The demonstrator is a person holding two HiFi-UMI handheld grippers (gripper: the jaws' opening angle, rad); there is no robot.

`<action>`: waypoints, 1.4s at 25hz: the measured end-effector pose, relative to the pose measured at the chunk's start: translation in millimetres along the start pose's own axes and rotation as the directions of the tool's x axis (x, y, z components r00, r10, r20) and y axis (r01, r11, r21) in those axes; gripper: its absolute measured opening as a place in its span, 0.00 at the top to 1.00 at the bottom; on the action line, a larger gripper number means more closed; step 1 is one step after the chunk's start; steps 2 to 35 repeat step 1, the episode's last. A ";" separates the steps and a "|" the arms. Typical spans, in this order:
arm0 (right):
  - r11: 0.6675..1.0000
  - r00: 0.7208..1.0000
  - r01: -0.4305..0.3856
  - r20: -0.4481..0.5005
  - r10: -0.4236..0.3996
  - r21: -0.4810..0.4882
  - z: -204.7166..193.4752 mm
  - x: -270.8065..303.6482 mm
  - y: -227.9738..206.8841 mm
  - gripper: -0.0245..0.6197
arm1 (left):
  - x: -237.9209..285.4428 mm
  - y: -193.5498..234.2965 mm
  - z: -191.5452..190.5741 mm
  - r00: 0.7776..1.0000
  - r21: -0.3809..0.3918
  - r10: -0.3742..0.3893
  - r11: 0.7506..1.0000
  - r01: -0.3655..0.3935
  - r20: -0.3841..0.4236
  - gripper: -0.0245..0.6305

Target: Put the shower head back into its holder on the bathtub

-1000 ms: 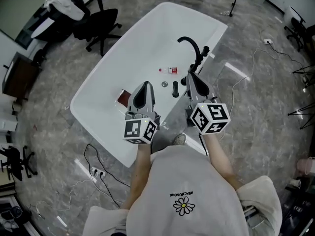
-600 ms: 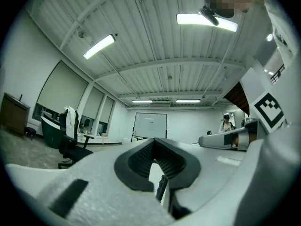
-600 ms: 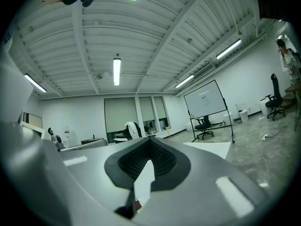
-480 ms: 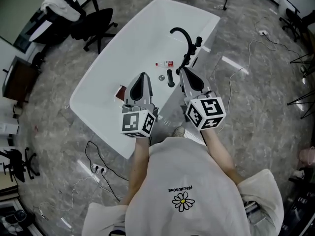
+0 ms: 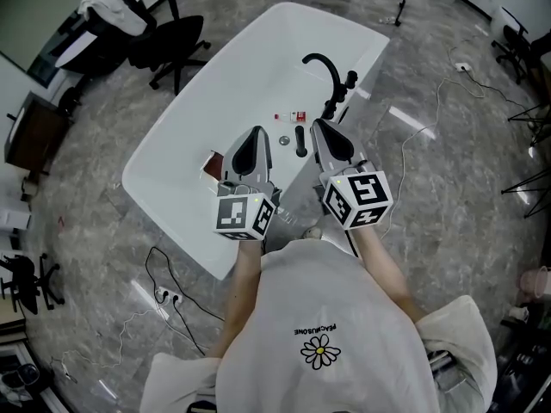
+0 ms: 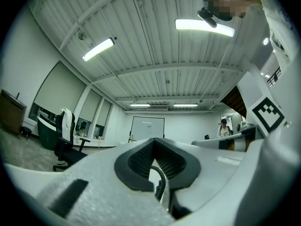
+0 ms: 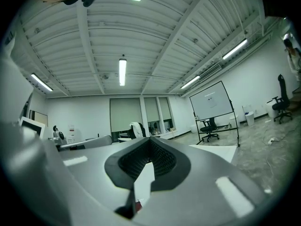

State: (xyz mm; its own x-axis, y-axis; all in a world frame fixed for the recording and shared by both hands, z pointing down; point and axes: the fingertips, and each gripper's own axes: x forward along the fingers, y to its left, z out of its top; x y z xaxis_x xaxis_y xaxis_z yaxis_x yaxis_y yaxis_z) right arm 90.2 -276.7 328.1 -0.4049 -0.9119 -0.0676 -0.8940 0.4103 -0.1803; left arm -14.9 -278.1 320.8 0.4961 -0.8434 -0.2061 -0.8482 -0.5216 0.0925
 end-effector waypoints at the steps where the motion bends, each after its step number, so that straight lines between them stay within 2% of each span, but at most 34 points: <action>1: 1.000 1.000 -0.002 -0.002 0.002 -0.002 -1.1 2.5 3.0 0.96 | -0.9 3.5 -0.1 1.000 -0.001 0.001 1.000 -0.001 0.000 0.96; 35: 1.000 1.000 -0.002 -0.002 0.002 -0.002 -1.1 2.5 3.0 0.96 | -0.9 3.5 -0.1 1.000 -0.001 0.001 1.000 -0.001 0.000 0.96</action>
